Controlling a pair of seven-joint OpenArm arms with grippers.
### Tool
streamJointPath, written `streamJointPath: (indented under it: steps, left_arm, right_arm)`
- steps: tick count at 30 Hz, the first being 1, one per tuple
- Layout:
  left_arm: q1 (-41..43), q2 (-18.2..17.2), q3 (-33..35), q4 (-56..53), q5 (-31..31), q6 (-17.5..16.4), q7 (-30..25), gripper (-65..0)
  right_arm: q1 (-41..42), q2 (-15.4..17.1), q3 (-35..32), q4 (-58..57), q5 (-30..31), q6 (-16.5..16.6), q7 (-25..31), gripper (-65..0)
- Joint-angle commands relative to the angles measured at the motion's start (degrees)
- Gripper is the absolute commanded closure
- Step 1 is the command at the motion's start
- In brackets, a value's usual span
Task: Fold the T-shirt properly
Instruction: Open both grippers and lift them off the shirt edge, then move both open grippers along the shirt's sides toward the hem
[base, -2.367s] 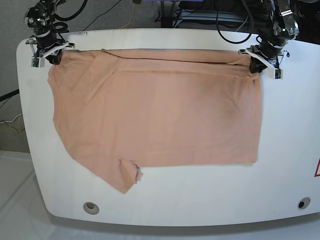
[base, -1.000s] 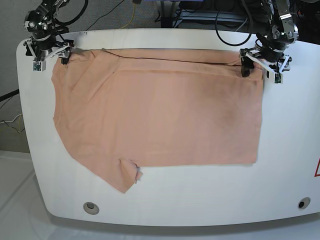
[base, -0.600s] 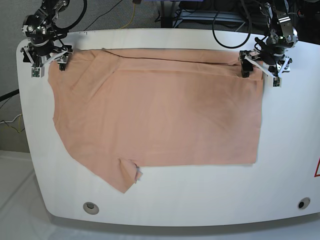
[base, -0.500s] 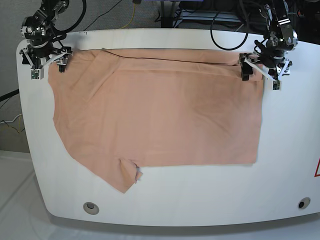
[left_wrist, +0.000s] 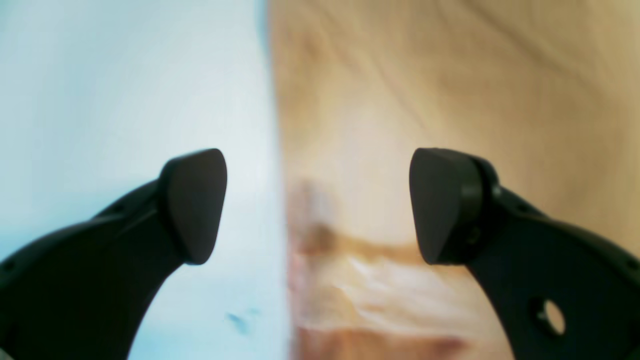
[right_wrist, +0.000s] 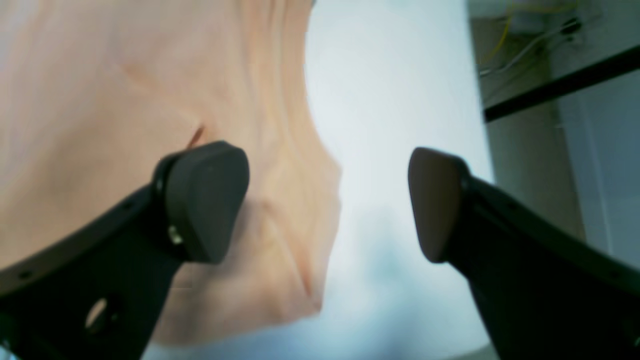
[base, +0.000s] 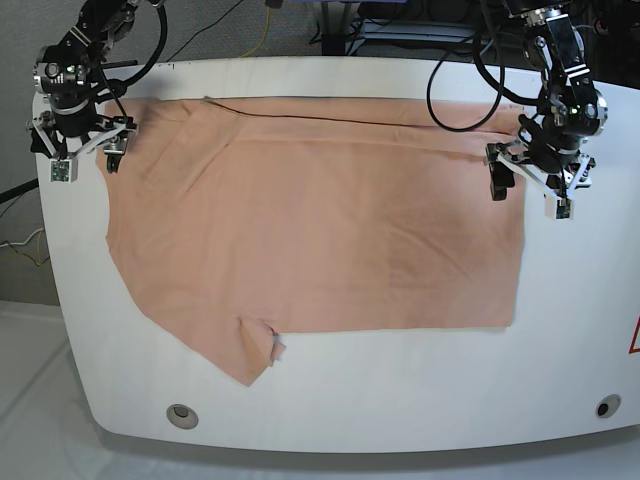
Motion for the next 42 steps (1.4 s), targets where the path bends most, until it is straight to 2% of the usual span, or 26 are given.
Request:
streamJointPath:
  steps: [1, 8, 10, 14, 22, 28, 32, 36, 42]
  left_arm:
    - [-2.3, -1.6, -0.9, 1.4, 1.8, 0.2, -1.3, -54.2]
    - [-7.1, -2.4, 0.1, 1.0, 9.2, 0.1, -1.6, -54.4]
    - [-8.3, -2.6, 0.7, -0.1, 10.4, 0.1, -1.7, -54.4]
    - [-9.9, -2.6, 1.0, -1.8, 10.6, 0.1, -1.7, -54.4]
    - [-10.4, -2.6, 1.0, -2.0, 10.8, 0.1, -1.9, -54.4]
    - [-10.2, -2.8, 1.0, -2.1, 10.9, 0.2, -4.9, -54.4]
    - [-10.3, -4.1, 1.0, -2.2, 10.9, 0.2, -5.0, -54.4]
    - [-10.4, -5.0, 1.0, -4.6, 10.9, 0.2, -5.2, -54.4]
    - [-11.7, -5.9, 1.1, -9.5, 10.9, 0.2, -10.1, -54.4]
  right_arm:
    - [2.4, 0.7, 0.2, 0.7, 0.9, 0.0, 1.2, -51.1]
    - [8.0, 1.2, -0.8, -2.8, 0.7, 0.0, 1.2, -51.1]
    - [9.9, 2.6, -2.3, -4.6, 0.6, 0.0, 0.5, -51.3]
    - [12.2, 4.3, -4.8, -7.4, 0.7, -0.3, -1.0, -51.3]
    - [17.7, 5.4, -5.5, -12.8, 0.5, -0.5, -1.0, -51.4]
    - [23.1, 5.7, -5.5, -16.9, 0.5, -0.5, -1.0, -51.4]
    - [26.6, 6.2, -5.5, -20.5, 0.4, -0.6, -1.0, -51.4]
    - [30.0, 8.0, -7.7, -25.3, 0.4, -0.6, -0.9, -51.4]
    - [33.1, 10.2, -11.1, -31.4, 0.4, -0.7, 1.2, -51.4]
